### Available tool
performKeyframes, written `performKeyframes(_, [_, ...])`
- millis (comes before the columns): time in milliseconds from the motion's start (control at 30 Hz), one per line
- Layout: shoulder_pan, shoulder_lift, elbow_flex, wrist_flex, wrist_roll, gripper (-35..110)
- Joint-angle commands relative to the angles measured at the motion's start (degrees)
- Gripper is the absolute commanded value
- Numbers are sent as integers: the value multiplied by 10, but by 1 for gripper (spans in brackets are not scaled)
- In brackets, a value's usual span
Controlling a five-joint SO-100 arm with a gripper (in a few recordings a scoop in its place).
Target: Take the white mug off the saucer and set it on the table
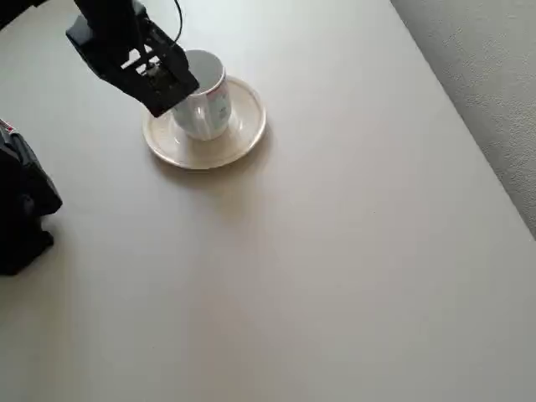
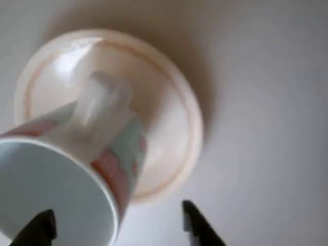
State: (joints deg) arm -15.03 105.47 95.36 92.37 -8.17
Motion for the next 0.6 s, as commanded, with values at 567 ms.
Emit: performKeyframes(567, [-23,-68,134,-214,13,10])
